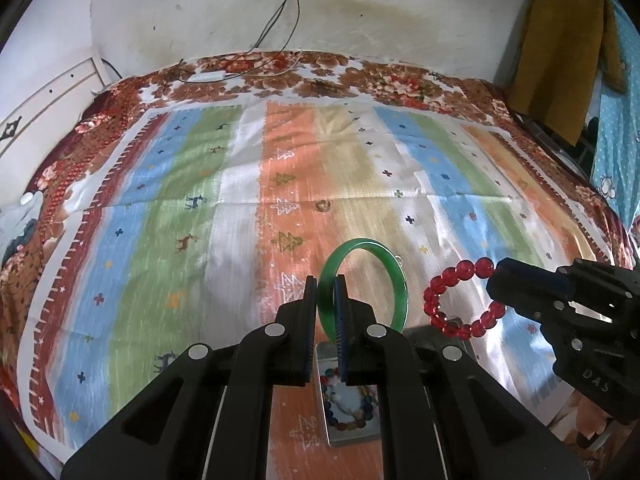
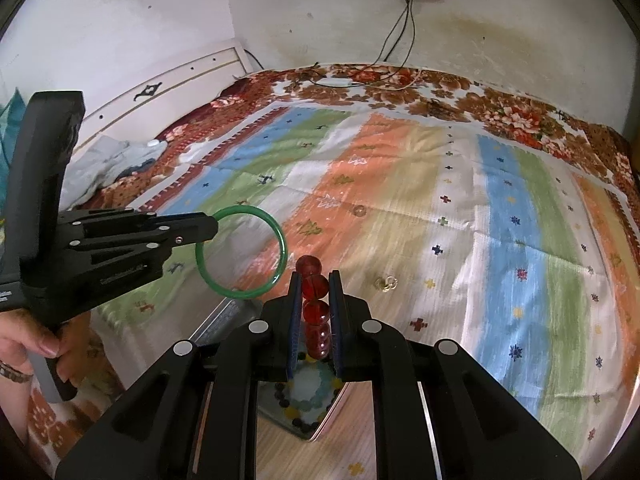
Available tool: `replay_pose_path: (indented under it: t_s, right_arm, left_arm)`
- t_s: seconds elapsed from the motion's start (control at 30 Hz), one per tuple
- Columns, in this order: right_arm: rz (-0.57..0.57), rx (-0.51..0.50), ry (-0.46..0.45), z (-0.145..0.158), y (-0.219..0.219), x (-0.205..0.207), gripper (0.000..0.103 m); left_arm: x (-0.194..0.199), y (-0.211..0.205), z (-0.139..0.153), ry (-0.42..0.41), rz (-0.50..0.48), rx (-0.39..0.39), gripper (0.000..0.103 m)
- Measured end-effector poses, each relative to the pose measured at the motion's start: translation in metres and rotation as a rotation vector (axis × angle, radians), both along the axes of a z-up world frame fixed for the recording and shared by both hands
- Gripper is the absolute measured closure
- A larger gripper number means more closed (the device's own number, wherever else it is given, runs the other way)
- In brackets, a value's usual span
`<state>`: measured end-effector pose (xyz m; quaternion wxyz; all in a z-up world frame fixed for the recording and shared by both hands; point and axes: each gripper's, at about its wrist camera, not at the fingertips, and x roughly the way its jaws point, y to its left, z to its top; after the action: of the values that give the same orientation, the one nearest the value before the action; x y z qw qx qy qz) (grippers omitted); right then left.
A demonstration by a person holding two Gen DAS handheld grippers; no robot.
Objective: Organize jewelry
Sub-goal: 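Carry the green bangle and red bracelet over the silver tin and open both tools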
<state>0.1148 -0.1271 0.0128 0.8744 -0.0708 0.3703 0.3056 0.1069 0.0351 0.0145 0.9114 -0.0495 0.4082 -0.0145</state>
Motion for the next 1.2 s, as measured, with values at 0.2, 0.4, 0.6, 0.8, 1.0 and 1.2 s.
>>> replay_pose_path:
  t_s: [0.2, 0.4, 0.6, 0.8, 1.0, 1.2]
  right_arm:
    - [0.014, 0.013, 0.0, 0.002, -0.004, -0.014, 0.089]
    - [0.026, 0.007, 0.009, -0.003, -0.005, -0.024, 0.089]
    - [0.034, -0.008, 0.022, -0.008, -0.005, -0.032, 0.089]
    - [0.041, -0.002, 0.023, -0.006, -0.005, -0.036, 0.089]
    - [0.045, 0.001, 0.048, -0.011, -0.006, -0.036, 0.089]
    - [0.022, 0.003, 0.054, -0.011, -0.008, -0.032, 0.087]
  left_arm:
    - [-0.014, -0.005, 0.0, -0.01, -0.007, 0.008, 0.095]
    - [-0.028, -0.012, -0.001, -0.018, -0.026, 0.019, 0.095]
    - [-0.036, -0.018, -0.004, -0.016, -0.034, 0.037, 0.095]
    - [-0.041, -0.023, -0.007, -0.011, -0.044, 0.038, 0.095]
    - [-0.043, -0.029, -0.01, -0.005, -0.066, 0.05, 0.094]
    - [-0.04, -0.027, -0.014, 0.017, -0.052, 0.053, 0.083]
